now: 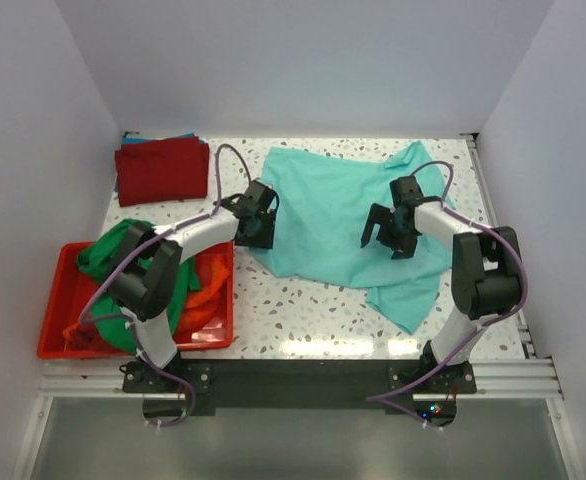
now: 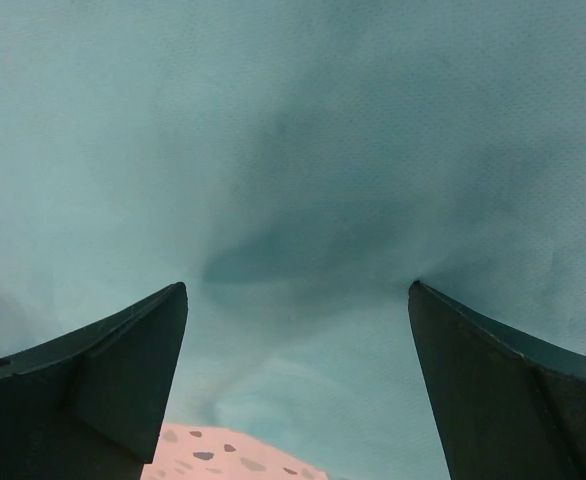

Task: Fold and stack the t-shirts
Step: Flatten the tshirt out

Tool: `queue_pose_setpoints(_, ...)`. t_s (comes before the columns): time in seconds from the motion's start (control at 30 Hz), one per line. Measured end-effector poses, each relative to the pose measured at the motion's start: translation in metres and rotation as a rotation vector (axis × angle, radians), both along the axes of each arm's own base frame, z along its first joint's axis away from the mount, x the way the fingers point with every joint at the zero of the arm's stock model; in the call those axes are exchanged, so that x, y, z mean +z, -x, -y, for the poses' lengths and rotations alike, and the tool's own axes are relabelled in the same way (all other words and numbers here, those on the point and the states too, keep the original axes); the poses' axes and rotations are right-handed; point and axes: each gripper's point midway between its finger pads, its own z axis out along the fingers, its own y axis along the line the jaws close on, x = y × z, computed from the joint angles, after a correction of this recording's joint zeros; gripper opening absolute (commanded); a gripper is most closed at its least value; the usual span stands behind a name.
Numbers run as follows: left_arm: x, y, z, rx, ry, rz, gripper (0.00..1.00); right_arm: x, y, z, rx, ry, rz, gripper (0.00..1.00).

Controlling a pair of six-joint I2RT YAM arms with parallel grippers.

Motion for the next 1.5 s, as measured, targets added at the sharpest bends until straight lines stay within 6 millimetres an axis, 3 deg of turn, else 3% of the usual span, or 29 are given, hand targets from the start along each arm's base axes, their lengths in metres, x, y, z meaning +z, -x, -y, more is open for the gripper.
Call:
queue_pose_setpoints(0.5,0.004,0.026,-0.024,0.064,-0.053,-0.019,0.20,0.000,-0.004,0.001,-0.002,0.006,0.004,0.96)
queue_pose_setpoints(0.7,0.014,0.033,-0.029,0.085,-0.049,-0.013,0.19,0.000,-0.004,0.001,-0.002,0.006,0.004,0.96)
queue_pose_setpoints(0.77,0.018,0.032,-0.029,0.090,-0.040,-0.004,0.23,0.000,-0.004,0.001,-0.002,0.006,0.004,0.96)
queue_pose_setpoints(0.83,0.021,0.032,-0.027,0.087,-0.038,-0.002,0.43,0.000,-0.004,0.001,-0.002,0.006,0.003,0.96)
queue_pose_setpoints(0.9,0.026,0.033,-0.022,0.082,-0.034,-0.003,0.56,0.000,-0.004,0.001,-0.002,0.007,0.003,0.96)
queue_pose_setpoints(1.13,0.046,0.028,0.000,0.058,0.002,0.033,0.62,0.001,-0.003,0.003,-0.004,0.018,-0.001,0.96)
queue_pose_setpoints(1.3,0.063,0.004,0.018,0.053,0.045,0.084,0.64,0.014,-0.010,0.005,0.001,0.036,0.021,0.96)
queue_pose_setpoints(1.37,0.061,-0.010,0.029,0.049,0.059,0.094,0.64,0.022,-0.017,0.008,0.003,0.053,0.046,0.96)
queue_pose_setpoints(1.5,0.033,-0.036,0.050,0.026,0.064,0.067,0.64,0.037,-0.032,0.013,0.004,0.085,0.093,0.96)
